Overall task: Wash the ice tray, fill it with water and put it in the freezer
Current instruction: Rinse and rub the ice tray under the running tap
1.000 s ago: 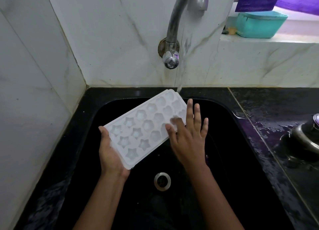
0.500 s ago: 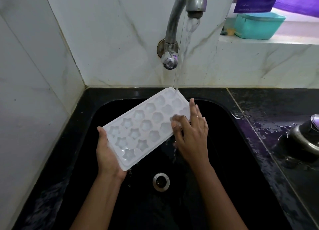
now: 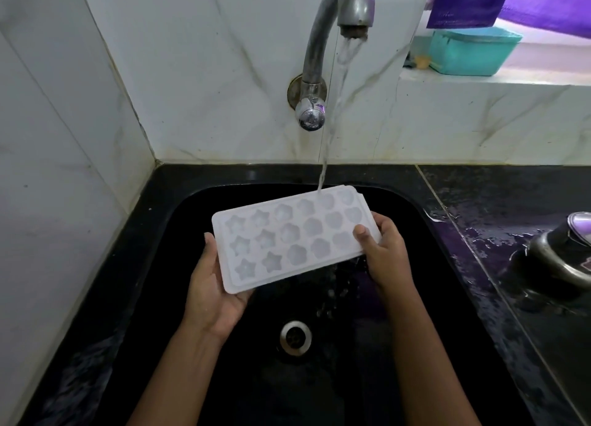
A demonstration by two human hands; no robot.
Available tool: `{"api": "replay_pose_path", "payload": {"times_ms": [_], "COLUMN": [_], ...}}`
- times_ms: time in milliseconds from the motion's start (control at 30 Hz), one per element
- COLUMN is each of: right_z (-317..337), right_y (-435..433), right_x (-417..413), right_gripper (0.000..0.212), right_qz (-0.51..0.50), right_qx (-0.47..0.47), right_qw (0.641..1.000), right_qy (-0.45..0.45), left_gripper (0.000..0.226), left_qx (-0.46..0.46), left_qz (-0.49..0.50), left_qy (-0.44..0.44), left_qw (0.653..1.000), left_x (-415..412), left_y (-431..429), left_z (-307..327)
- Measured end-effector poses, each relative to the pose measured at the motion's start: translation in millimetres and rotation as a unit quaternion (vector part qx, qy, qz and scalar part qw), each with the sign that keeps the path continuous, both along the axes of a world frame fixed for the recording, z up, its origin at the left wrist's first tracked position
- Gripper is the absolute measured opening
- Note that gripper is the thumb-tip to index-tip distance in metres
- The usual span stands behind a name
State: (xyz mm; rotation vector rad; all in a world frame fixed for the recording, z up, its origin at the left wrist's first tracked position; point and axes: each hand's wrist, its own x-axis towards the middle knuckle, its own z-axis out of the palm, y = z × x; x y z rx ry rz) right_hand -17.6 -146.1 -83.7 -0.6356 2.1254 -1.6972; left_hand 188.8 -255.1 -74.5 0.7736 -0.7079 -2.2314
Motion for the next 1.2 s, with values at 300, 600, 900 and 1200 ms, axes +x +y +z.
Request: {"api": "replay_pose_path", "payload": {"times_ms": [300,600,900,1200], "right_z": [5.0,0.6,5.2,6.6], "right_y": [-3.3,-23.5,-31.0,-32.0], "right_x": [1.7,35.9,50.0,53.1], "right_gripper": [0.050,0.051,0.061,0.063], "right_qz": [-0.064,0.044,0.083,0.082], "right_qx": [0.169,0.169,0.198,0.182], "right_qw": [0.957,0.899,0.894,0.893], "right_qy": [0.227,0.401,0.393,0.403], "left_gripper": [0.042,0.032,0.039,0.048], "left_qx": [-0.034,-0.040,-0.044,-0.041], "left_qz": [0.035,0.043,0.068,0.065], "left_qy": [-0.076,-0.068,-0.061,-0.050], "left_qw": [0.996,0.996,0.995,0.996], "left_x": [-21.5,-17.2,-6.9,-8.6], "left_y": [2.7,8.2,2.8,6.1], "left_z": [-3.1,-5.4,-3.8,-2.3]}}
